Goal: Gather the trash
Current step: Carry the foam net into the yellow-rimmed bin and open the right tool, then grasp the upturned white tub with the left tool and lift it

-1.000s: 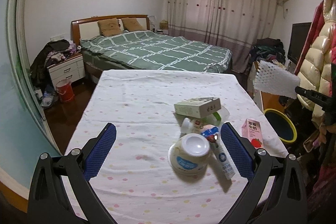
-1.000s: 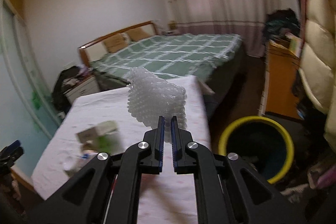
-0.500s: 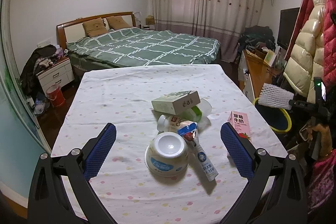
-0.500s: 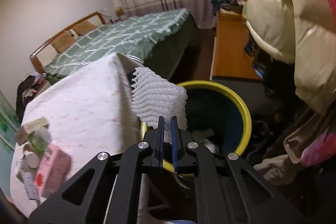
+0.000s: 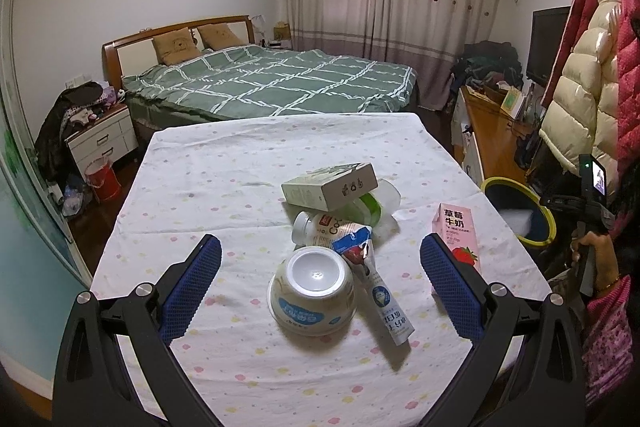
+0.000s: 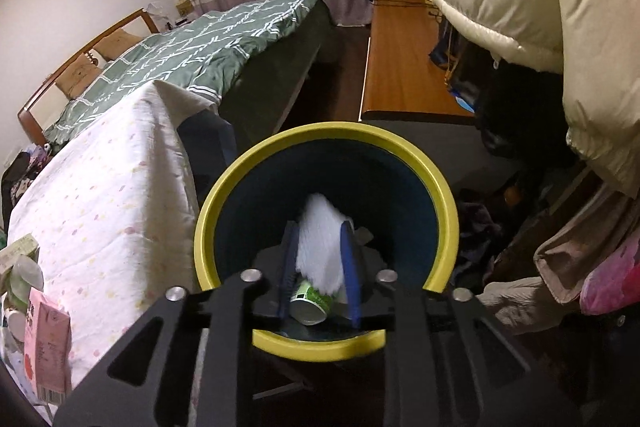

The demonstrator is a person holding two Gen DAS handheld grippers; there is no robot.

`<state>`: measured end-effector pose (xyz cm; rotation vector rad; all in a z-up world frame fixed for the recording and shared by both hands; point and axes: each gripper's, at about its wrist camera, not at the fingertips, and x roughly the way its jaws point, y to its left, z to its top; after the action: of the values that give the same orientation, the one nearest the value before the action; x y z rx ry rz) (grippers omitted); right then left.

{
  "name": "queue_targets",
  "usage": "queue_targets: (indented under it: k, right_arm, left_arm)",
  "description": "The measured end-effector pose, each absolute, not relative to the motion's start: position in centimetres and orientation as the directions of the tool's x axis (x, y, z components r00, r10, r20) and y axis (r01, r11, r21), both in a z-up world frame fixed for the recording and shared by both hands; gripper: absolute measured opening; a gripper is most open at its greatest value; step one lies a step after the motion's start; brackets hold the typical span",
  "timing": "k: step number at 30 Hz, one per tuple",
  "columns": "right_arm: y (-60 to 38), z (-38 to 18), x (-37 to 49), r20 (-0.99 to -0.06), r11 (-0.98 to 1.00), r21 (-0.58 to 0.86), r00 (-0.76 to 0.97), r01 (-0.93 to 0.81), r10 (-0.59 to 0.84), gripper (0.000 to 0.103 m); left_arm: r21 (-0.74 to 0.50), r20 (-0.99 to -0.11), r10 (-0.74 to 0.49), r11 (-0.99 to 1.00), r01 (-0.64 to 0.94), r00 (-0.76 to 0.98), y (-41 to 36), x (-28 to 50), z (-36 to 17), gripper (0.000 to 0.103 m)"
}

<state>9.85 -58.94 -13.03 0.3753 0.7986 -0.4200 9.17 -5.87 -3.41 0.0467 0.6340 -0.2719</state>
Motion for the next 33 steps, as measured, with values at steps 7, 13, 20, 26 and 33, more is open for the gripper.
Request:
queue_targets:
  k: [7, 13, 20, 26, 33]
  right_arm:
    - [-57.4, -12.3, 9.1, -0.737, 0.868, 0.162, 0.643, 0.469, -0.210, 0.023]
    - [-56.1, -11.4, 8.8, -0.723, 0.885, 0.171, 0.666, 0.432, -0.185, 0.025]
    - [-55.2, -10.8, 8.8, -0.714, 0.897, 0.178, 0.680, 0.405, -0.166, 0.025]
    - [-54.8, -10.6, 8.8, -0.712, 0.900, 0.185, 0.685, 0.395, -0.154, 0.025]
    - [-54.7, -10.5, 9.0, -0.717, 0.901, 0.192, 0.683, 0.389, -0.142, 0.025]
  left_arm:
    - [-0.046, -0.606, -0.240, 0.962, 0.268, 0.758, -5.5, 9.6, -4.1, 0.098]
    - [-0.040, -0.645, -0.258, 0.951, 0.306, 0.719, -5.6, 10.3, -6.1, 0.098]
    - [0.002, -0.707, -0.273, 0.922, 0.387, 0.653, -6.6, 12.0, -9.7, 0.098]
    - [0.081, -0.738, -0.221, 0.909, 0.408, 0.638, -7.4, 14.1, -12.8, 0.090]
    - [0.062, -0.758, -0.243, 0.897, 0.438, 0.606, -7.6, 15.9, -14.4, 0.090]
